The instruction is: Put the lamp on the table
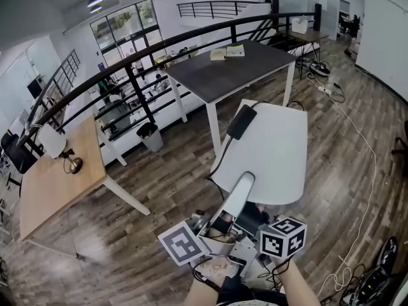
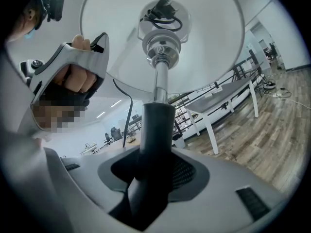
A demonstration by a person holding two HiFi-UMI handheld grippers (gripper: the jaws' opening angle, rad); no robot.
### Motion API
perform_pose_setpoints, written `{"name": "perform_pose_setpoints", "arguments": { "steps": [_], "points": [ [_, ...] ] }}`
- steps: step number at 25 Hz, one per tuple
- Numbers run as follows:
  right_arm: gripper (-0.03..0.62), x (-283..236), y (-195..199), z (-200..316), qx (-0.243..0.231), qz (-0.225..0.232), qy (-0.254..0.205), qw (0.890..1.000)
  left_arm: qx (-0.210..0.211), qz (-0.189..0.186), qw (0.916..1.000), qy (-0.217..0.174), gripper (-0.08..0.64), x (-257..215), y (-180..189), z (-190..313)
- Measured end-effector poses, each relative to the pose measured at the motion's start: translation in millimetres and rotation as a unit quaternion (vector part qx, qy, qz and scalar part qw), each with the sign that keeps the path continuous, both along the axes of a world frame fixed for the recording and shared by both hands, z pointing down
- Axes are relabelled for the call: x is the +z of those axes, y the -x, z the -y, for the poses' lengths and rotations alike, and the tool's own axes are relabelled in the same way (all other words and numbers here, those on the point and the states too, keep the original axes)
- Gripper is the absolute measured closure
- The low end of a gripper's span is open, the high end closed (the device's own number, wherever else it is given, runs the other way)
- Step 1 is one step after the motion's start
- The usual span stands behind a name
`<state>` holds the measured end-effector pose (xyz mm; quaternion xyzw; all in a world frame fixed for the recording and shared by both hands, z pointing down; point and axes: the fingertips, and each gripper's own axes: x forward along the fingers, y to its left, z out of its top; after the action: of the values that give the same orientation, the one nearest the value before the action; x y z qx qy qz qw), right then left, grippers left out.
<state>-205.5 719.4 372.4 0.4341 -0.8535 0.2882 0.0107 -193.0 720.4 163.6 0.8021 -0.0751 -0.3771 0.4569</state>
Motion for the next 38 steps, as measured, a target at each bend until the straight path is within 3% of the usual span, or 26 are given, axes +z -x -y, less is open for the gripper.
{"name": "perform_pose_setpoints", "arguments": {
  "steps": [18, 31, 38],
  "points": [
    [0.411, -5, -7, 188, 0.032, -0.005, 0.005, 0.999, 0.033, -0.004, 0.9994, 0.007, 0.541, -5, -6, 188],
    [0.411, 6, -21, 254, 0.057, -0.003, 0.014, 0.998, 0.055, -0.009, 0.9984, 0.013, 0.543, 5, -19, 254],
    [0.411, 8, -44, 292, 0.047, -0.007, 0.013, 0.999, 0.045, -0.008, 0.9988, 0.017, 0.542, 8, -41, 292]
  ]
}}
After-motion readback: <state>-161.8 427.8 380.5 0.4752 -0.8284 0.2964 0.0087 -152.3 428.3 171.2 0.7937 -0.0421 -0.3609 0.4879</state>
